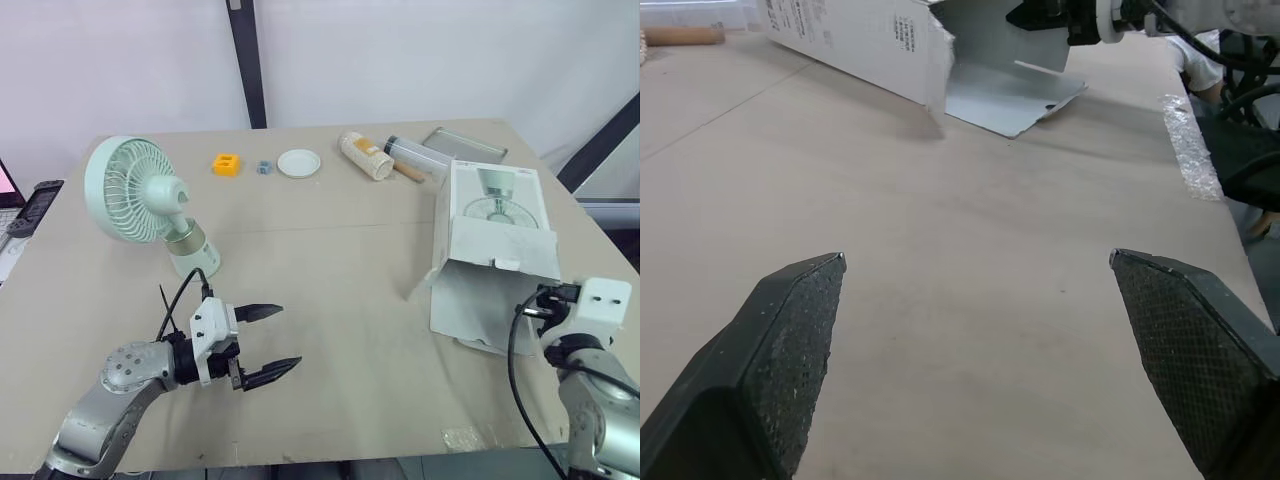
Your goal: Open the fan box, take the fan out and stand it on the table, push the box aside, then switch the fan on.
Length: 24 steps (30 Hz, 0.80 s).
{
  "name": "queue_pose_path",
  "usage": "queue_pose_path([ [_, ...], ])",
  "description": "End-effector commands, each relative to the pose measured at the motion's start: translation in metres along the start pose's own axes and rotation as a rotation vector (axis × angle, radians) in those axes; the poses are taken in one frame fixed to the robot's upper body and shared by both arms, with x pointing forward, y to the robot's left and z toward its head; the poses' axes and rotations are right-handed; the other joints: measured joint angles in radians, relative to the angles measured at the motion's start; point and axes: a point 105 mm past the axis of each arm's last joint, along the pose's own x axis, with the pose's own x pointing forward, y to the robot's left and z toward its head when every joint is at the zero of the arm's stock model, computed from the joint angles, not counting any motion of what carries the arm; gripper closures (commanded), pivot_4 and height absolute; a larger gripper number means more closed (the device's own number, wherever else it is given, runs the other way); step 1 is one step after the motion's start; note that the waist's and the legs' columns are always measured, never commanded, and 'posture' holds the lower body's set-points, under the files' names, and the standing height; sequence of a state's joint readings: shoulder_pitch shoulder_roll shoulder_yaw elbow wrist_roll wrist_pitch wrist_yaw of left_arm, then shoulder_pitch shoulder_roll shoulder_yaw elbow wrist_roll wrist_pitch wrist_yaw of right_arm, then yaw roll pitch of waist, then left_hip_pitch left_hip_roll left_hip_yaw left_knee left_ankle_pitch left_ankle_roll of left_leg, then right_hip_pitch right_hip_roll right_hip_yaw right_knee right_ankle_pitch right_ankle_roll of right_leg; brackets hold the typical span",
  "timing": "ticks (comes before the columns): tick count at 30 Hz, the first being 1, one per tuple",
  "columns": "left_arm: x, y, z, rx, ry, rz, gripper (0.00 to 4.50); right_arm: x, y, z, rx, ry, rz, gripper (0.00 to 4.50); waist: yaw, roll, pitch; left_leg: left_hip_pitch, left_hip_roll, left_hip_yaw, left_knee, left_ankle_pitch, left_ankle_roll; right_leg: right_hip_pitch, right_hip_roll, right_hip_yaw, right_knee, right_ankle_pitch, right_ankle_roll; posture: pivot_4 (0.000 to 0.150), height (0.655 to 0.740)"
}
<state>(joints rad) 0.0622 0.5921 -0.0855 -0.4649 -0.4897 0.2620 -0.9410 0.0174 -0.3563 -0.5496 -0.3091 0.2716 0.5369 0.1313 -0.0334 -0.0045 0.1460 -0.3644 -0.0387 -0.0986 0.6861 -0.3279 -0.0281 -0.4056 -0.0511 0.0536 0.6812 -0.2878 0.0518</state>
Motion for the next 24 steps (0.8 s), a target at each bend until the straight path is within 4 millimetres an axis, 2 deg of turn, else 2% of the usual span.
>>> queue_pose_path([
  [1, 0.005, -0.007, 0.015, 0.024, -0.048, -0.05, 0.0, 0.005, -0.002, 0.006, 0.077, -0.016, -0.06, 4.47, 0.0, 0.0, 0.0, 0.0, 0.0, 0.0, 0.0, 0.0, 0.0, 0.0, 0.0, 0.0, 0.0, 0.0, 0.0, 0.15, 0.74],
  [9, 0.007, -0.01, 0.018, 0.035, -0.049, -0.08, 0.0, 0.005, -0.011, -0.007, 0.16, 0.057, -0.161, 4.47, 0.0, 0.0, 0.0, 0.001, 0.0, 0.0, 0.0, 0.0, 0.001, 0.001, 0.0, 0.0, 0.0, 0.0, 0.0, 0.15, 0.74],
  [15, 0.008, -0.01, 0.017, 0.036, -0.045, -0.077, 0.0, 0.003, -0.018, -0.005, 0.138, 0.043, -0.204, 4.47, 0.001, 0.0, 0.0, 0.004, 0.0, 0.0, 0.0, -0.001, 0.001, 0.005, 0.0, 0.0, 0.0, 0.0, 0.0, 0.15, 0.74],
  [19, 0.01, -0.009, 0.017, 0.039, -0.047, -0.076, 0.0, 0.006, -0.004, 0.003, 0.129, 0.022, -0.156, 4.47, 0.001, 0.0, 0.0, 0.005, 0.0, 0.0, 0.0, -0.001, 0.001, 0.005, 0.0, 0.0, 0.0, 0.0, 0.0, 0.15, 0.74],
  [24, 0.013, -0.009, 0.018, 0.054, -0.052, -0.082, 0.0, 0.007, -0.002, 0.007, 0.114, 0.017, -0.166, 4.47, 0.0, 0.0, 0.0, 0.005, 0.0, 0.001, 0.0, -0.001, 0.001, 0.005, 0.0, 0.001, 0.0, 0.0, 0.0, 0.15, 0.74],
])
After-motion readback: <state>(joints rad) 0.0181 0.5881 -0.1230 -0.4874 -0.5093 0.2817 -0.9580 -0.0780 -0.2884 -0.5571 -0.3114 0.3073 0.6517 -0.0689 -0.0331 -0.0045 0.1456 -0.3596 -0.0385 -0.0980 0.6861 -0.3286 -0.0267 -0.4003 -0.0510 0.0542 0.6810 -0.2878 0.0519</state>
